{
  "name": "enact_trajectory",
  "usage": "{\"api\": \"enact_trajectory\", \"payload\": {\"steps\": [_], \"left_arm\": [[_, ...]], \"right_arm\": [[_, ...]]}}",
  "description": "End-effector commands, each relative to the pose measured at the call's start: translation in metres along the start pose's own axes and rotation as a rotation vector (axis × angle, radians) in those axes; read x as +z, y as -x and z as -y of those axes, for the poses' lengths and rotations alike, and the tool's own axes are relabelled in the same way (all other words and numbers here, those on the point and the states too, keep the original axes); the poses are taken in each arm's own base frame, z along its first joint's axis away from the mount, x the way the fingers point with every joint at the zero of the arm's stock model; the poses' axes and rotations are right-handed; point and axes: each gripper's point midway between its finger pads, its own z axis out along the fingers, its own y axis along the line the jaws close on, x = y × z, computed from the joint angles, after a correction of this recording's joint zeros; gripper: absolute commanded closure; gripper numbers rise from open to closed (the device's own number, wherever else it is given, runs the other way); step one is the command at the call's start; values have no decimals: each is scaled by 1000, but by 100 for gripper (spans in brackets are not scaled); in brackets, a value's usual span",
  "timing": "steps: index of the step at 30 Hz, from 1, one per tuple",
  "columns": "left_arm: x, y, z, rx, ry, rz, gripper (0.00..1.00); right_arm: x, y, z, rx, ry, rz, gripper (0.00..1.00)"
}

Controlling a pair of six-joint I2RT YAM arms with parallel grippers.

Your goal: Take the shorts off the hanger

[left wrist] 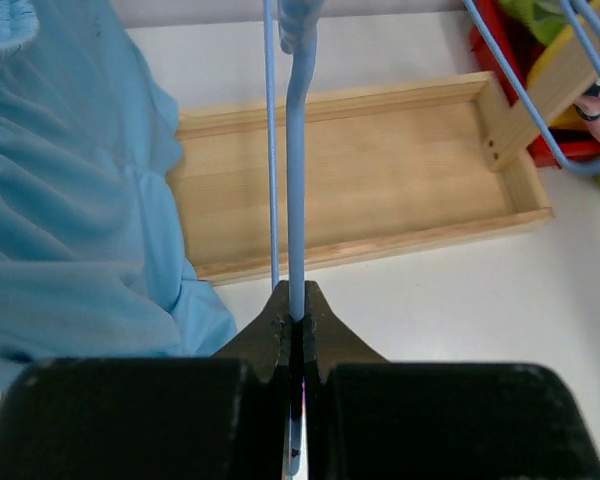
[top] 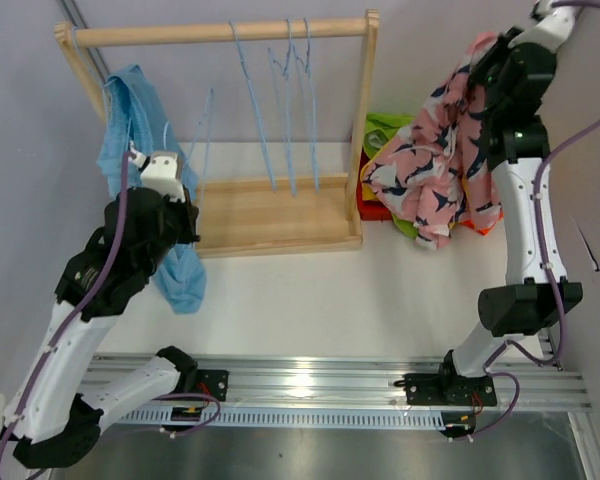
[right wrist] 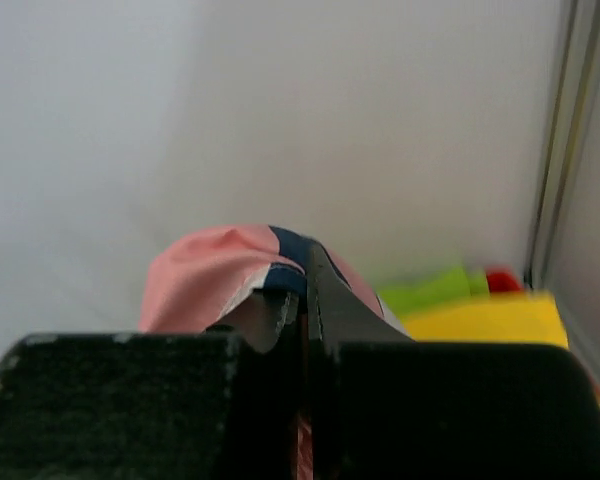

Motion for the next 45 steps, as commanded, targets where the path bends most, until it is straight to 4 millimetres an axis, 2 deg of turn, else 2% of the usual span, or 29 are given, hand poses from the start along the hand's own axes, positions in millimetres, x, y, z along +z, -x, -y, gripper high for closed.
{"api": "enact_trajectory", "payload": {"steps": [1,2,3,4,5,6,7,8,9,10,11,12,13,15,16,17,18,20,21,22,23,24,25,31,34,36,38,42,45], "left_arm": [[27,40,-3,-22,26,78,100],[33,45,-5,-25,31,80,100],[38,57,-10,-38,43,101,100],[45,61,-7,-36,26,99,100],[44,80,-5,-42,19,135,100],[59,82,-3,-38,21,122,100],[65,86,-1,-38,21,119,100],[59,108,1,-48,12,164,100],[72,107,4,-43,13,142,100],[76,111,6,-48,10,143,100],[76,127,8,-56,6,164,100],[79,130,9,-57,7,161,100],[76,143,10,-65,3,186,100],[87,151,13,-63,5,182,100],[84,164,13,-68,4,209,100],[89,162,13,-61,13,191,100],[92,178,14,-61,18,216,100],[106,177,13,-55,34,191,100],[101,193,12,-66,30,230,100],[121,186,14,-60,33,194,100],[130,184,12,-64,40,180,100],[129,195,12,-74,32,206,100],[150,185,13,-73,33,167,100],[188,175,1,-123,41,131,100],[192,166,1,-141,27,98,100],[188,163,1,-146,23,94,100],[191,149,1,-147,24,64,100],[176,140,0,-157,17,57,100],[174,132,0,-157,20,37,92]], "right_arm": [[18,-124,21,4,-24,-249,98],[15,-152,26,8,-35,-324,78],[8,-180,30,17,-44,-401,49],[0,-191,32,63,-56,-426,26],[-8,-203,35,89,-57,-442,3],[-24,-247,43,113,-45,-492,1],[-37,-259,43,161,-36,-502,1],[-51,-251,41,195,-10,-474,1],[-70,-282,47,221,2,-509,0],[-82,-290,49,252,-4,-522,1],[-103,-303,51,261,-2,-542,1],[-112,-308,50,265,7,-550,1],[-121,-315,50,265,9,-565,1],[-147,-327,52,258,7,-592,0],[-154,-329,51,263,16,-598,0],[-162,-331,49,263,25,-604,1],[-175,-333,51,269,26,-612,1],[-188,-335,49,280,49,-622,1],[-194,-328,46,288,65,-611,1],[-205,-336,49,287,63,-632,1],[-209,-334,50,287,65,-628,1],[-214,-326,49,292,78,-611,1],[-221,-330,53,289,72,-620,1],[-245,-323,59,278,89,-621,1],[-251,-322,60,283,90,-619,0],[-255,-326,63,282,84,-626,1],[-259,-326,59,294,105,-641,1],[-260,-320,56,300,115,-635,0],[-262,-315,55,301,121,-628,1]]}}
